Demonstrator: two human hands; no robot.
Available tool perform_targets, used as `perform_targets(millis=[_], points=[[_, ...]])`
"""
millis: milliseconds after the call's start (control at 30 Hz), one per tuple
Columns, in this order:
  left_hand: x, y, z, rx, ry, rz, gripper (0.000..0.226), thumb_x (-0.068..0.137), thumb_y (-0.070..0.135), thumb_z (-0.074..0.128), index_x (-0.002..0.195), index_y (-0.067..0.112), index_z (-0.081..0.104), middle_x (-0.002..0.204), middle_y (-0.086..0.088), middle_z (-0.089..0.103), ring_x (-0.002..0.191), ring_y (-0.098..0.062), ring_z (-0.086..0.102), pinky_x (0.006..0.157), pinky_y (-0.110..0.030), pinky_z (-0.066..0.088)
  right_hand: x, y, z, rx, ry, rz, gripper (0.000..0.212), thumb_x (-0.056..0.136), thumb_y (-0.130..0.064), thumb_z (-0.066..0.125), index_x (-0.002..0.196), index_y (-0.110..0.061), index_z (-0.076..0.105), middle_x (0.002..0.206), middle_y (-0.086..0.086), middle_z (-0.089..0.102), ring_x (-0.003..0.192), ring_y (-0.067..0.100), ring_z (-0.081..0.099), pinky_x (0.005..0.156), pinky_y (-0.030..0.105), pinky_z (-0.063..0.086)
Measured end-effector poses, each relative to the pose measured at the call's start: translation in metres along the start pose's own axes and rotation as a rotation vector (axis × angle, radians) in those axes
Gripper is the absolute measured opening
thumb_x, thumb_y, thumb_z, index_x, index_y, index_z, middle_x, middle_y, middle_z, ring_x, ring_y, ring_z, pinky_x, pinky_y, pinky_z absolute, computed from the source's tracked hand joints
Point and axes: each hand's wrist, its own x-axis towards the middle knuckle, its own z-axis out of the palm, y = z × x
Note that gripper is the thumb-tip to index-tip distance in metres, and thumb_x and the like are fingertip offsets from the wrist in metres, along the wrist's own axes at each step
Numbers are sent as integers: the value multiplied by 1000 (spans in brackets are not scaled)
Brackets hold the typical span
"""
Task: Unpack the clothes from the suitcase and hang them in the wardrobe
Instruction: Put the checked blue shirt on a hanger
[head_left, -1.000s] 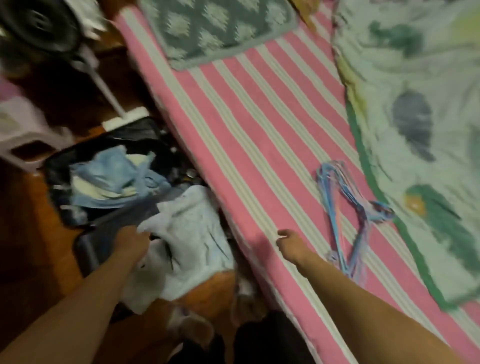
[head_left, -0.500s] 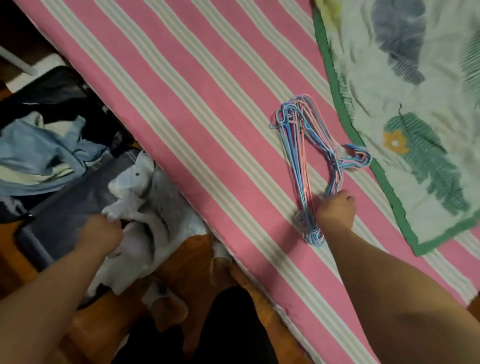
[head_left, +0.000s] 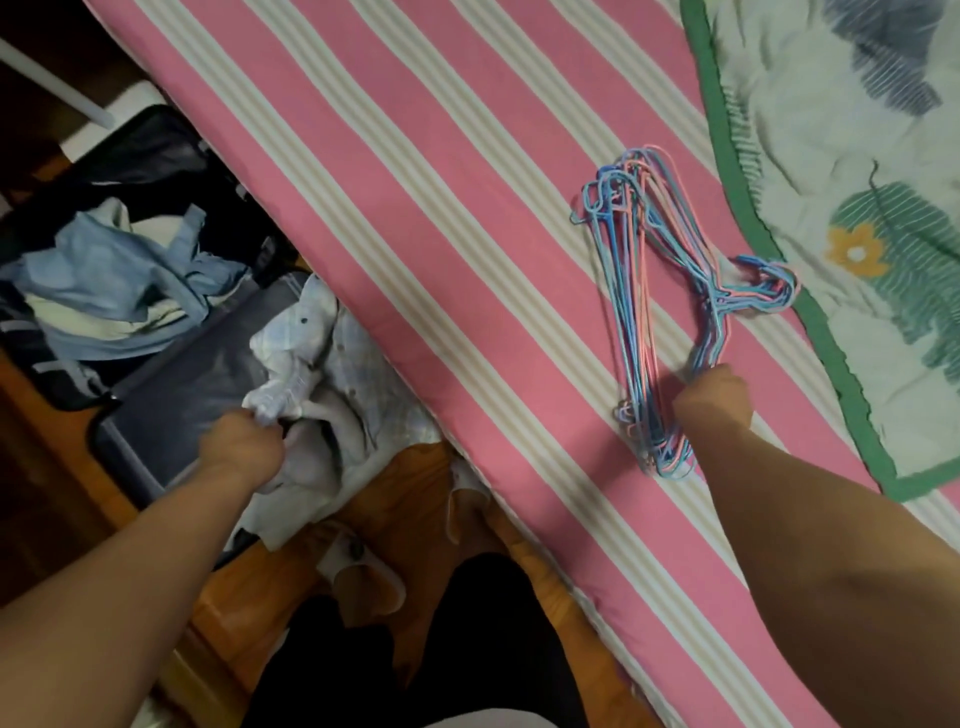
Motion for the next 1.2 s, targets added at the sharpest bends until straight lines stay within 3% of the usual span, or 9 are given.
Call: perform_targets(millis=[267, 333, 500, 667, 733, 867, 967, 1133, 1200], points=[[-20, -6, -17, -99, 24, -18, 29, 97, 21, 59, 117, 1, 65, 110, -25, 66, 100, -42, 62, 87, -45, 53, -29, 10, -21, 90, 150, -84, 23, 89, -10, 64, 108, -2, 54, 109, 25, 63, 101, 46, 63, 81, 45, 50], [-34, -14, -41, -208, 64, -60, 30, 97, 27, 62, 116, 4, 66, 100, -19, 66, 91, -37, 61, 78, -39, 49, -57, 10, -27, 128, 186, -192, 10, 90, -8, 60, 98, -6, 54, 95, 25, 65, 89, 46, 64, 70, 43, 44], [-68, -72, -118, -566, 294, -147, 30, 96, 22, 66, 122, 6, 66, 123, -18, 65, 99, -38, 59, 73, -24, 51, -171, -4, -19, 238, 163, -533, 20, 78, 1, 44, 89, -14, 51, 81, 14, 59, 76, 39, 61, 64, 35, 34], [-64, -164, -186, -1017, 366, -117, 19, 90, 14, 61, 101, 27, 71, 111, -14, 70, 99, -34, 66, 85, -49, 56, -262, -70, -12, 254, 80, -876, 42, 78, -25, 27, 112, -31, 50, 103, 6, 68, 84, 36, 67, 72, 41, 52], [-48, -201, -212, -914, 378, -10, 18, 85, 20, 62, 96, 33, 69, 102, -11, 72, 93, -36, 69, 79, -57, 59, -292, -107, -20, 225, 105, -1031, 43, 79, -21, 31, 116, -32, 51, 106, 6, 70, 83, 37, 69, 70, 39, 51], [-57, -231, -284, -437, 397, 220, 11, 94, 19, 58, 102, 25, 63, 103, -5, 67, 95, -28, 61, 80, -35, 46, -350, -173, -51, 109, 242, -1244, 41, 84, -1, 46, 117, -20, 63, 110, 8, 69, 77, 38, 67, 62, 39, 49], [-57, -243, -322, -156, 377, 318, 16, 96, 25, 56, 112, 28, 60, 114, -9, 66, 104, -33, 61, 84, -38, 48, -392, -197, -62, 21, 389, -1413, 46, 77, 5, 46, 116, -16, 62, 102, 8, 67, 65, 35, 63, 52, 34, 42], [-65, -250, -357, 22, 434, 559, 6, 101, 31, 52, 102, 29, 57, 106, -6, 67, 99, -29, 62, 77, -39, 48, -470, -219, -56, 48, 496, -1558, 47, 82, -18, 32, 115, -16, 65, 96, 5, 69, 67, 33, 64, 49, 32, 45], [-71, -254, -363, 5, 458, 620, 8, 101, 34, 51, 94, 35, 54, 102, -4, 67, 95, -27, 63, 79, -43, 52, -493, -227, -41, 20, 497, -1599, 39, 80, -9, 51, 115, -16, 66, 91, 4, 67, 61, 30, 61, 45, 33, 46]])
